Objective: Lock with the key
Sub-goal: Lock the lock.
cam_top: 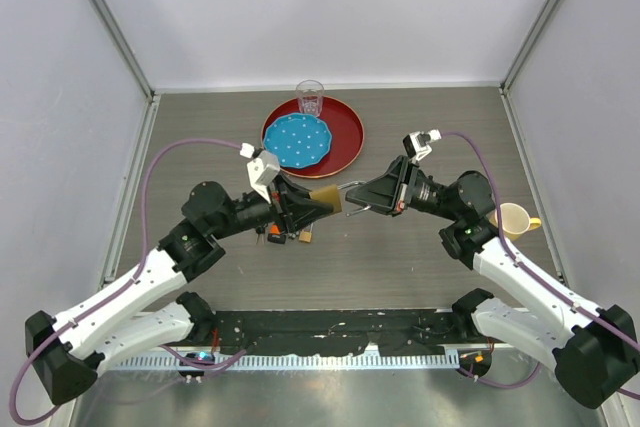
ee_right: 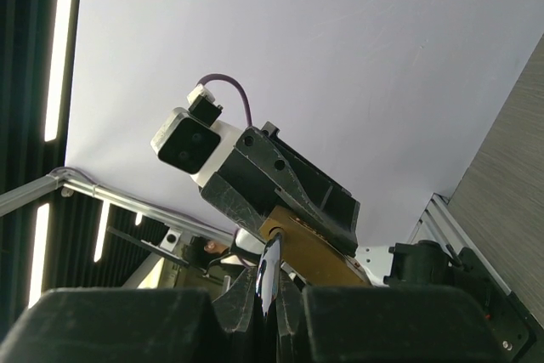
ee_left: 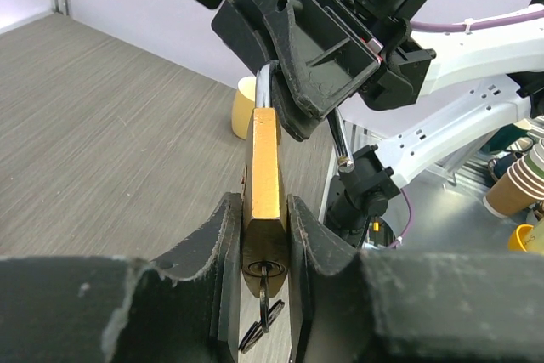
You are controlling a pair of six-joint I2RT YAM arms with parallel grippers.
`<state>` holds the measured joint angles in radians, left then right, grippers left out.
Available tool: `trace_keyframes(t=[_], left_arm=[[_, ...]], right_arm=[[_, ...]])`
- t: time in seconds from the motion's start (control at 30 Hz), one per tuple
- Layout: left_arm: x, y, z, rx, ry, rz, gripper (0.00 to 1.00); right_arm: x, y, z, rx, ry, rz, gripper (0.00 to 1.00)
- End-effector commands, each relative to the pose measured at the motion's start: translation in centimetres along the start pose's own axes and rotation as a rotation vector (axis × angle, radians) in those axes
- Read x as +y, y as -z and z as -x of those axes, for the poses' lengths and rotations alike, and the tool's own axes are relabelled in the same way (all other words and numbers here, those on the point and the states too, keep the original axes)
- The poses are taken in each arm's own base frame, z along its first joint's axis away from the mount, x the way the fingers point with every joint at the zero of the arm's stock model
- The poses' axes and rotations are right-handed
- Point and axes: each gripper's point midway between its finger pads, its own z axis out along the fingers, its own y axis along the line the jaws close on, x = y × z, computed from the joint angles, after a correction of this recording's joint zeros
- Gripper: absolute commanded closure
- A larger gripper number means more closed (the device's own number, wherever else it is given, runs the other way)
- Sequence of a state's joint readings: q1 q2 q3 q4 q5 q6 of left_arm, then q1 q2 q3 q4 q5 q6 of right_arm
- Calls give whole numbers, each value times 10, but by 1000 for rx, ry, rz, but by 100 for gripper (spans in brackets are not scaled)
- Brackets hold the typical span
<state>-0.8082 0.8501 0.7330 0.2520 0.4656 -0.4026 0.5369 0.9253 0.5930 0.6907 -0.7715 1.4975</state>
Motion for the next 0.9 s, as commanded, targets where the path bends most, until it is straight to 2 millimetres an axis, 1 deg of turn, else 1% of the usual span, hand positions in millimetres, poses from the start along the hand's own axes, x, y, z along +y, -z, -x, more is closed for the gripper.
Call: trace_keyframes(t=[0.0, 0.07, 0.17, 0.2, 0.23, 0.27, 0.3, 0.33, 0.37, 0.4, 0.43, 0.47, 0.5, 0.53, 0.57, 0.6, 0.63, 0.67, 0.7, 0.73, 0.8, 0.83, 0.87], left_arm=[[-28, -3, 46, -118, -83, -117, 99], [-30, -3, 48, -123, -84, -122, 100], [-31, -4, 49, -116, -62, -124, 100], [-27, -5, 46, -98, -45, -105, 100], [-27, -5, 49, -97, -29, -95, 100], [-23, -7, 47, -86, -14, -78, 100], [-15, -7, 43, -67, 10, -42, 100], [-13, -8, 45, -64, 35, -26, 100], [-4, -9, 42, -50, 56, 4, 100], [2, -9, 38, -31, 87, 32, 100], [4, -10, 38, -27, 119, 42, 100], [7, -10, 36, -19, 141, 52, 100], [14, -10, 33, -8, 165, 74, 100], [15, -10, 31, -4, 197, 80, 100], [17, -10, 30, -2, 212, 87, 100], [22, -10, 28, -3, 227, 100, 100], [24, -9, 27, -2, 245, 110, 100], [26, -9, 26, -2, 273, 119, 100], [30, -7, 23, -1, 295, 134, 100], [31, -6, 23, -3, 311, 139, 100], [38, -2, 18, -8, 363, 170, 100], [39, -1, 16, -10, 378, 177, 100], [41, 1, 16, -18, 406, 190, 100]], right_arm=[[26, 2, -3, -1, 75, 95, 98], [23, 3, -4, 2, 75, 91, 98], [12, 4, -7, 11, 79, 69, 98], [3, 4, -8, 20, 69, 43, 98], [-1, 4, -9, 20, 74, 31, 98], [-9, 5, -10, 24, 108, 14, 95], [-21, 5, -10, 27, 93, -32, 93], [-27, 6, -10, 30, 101, -55, 85], [-33, 6, -10, 34, 157, -71, 80], [-45, 7, -11, 43, 145, -121, 74], [-51, 8, -10, 44, 168, -149, 59], [-50, 8, -7, 40, 198, -167, 51], [-67, 11, -6, 39, 230, -240, 44], [-71, 12, -4, 36, 251, -269, 32], [-69, 12, 0, 29, 285, -287, 28], [-80, 17, 0, 42, 315, -343, 25], [-83, 18, 5, 26, 332, -372, 20], [-80, 17, 8, 25, 357, -380, 18], [-84, 21, 7, 35, 370, -409, 17], [-84, 21, 12, 20, 393, -421, 15], [-84, 26, 13, 21, 398, -468, 15], [-81, 26, 18, 12, 433, -480, 14], [-83, 30, 17, 15, 429, -506, 14]])
